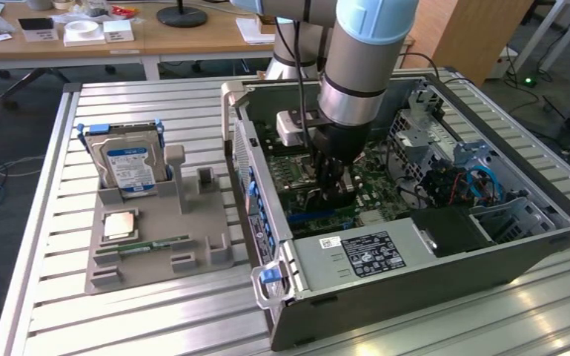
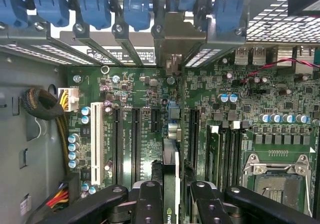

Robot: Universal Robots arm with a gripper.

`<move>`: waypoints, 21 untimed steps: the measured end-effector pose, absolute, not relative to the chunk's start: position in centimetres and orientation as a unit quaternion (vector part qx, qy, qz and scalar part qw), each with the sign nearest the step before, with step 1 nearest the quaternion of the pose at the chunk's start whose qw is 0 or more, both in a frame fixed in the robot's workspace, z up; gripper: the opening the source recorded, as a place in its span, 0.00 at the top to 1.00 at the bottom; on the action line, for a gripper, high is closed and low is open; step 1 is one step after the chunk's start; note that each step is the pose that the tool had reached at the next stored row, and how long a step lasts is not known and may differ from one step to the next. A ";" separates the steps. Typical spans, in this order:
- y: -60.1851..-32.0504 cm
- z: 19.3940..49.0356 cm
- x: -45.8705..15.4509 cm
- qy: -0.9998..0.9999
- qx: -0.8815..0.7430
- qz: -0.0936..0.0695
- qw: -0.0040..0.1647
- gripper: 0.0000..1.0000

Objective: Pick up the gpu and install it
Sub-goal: 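Insert the gpu into the slot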

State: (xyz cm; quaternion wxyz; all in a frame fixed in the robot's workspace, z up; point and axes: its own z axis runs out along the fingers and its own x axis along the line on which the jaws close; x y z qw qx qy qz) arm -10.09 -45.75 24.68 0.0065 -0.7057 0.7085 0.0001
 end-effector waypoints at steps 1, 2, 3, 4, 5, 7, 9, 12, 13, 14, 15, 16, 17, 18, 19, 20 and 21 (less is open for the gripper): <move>-45.8 24.6 -10.1 0.709 -0.705 0.000 0.006 0.74; -45.8 24.6 -10.1 0.709 -0.705 0.000 0.006 0.74; -45.8 24.6 -10.1 0.709 -0.705 0.000 0.006 0.74; -45.8 24.6 -10.1 0.709 -0.705 0.000 0.006 0.74; -45.8 24.6 -10.1 0.710 -0.705 0.000 0.006 0.74; -45.8 24.5 -10.1 0.710 -0.704 0.000 0.007 0.74; -45.8 24.5 -10.1 0.710 -0.704 0.000 0.007 0.74; -45.8 24.3 -10.1 0.711 -0.704 0.000 0.006 0.74; -45.8 24.3 -10.1 0.711 -0.703 0.000 0.006 0.74; -45.8 24.2 -10.1 0.711 -0.703 0.000 0.006 0.74; -45.8 24.2 -10.1 0.711 -0.703 0.000 0.006 0.74; -45.8 24.1 -10.1 0.711 -0.703 0.000 0.006 0.74; -45.8 24.1 -10.1 0.711 -0.703 0.000 0.006 0.74; -45.8 24.1 -10.1 0.711 -0.703 0.000 0.006 0.74; -45.8 24.1 -10.1 0.711 -0.703 0.000 0.006 0.74; -45.8 24.0 -10.1 0.711 -0.703 0.000 0.006 0.74; -45.8 24.0 -10.1 0.711 -0.703 0.000 0.006 0.74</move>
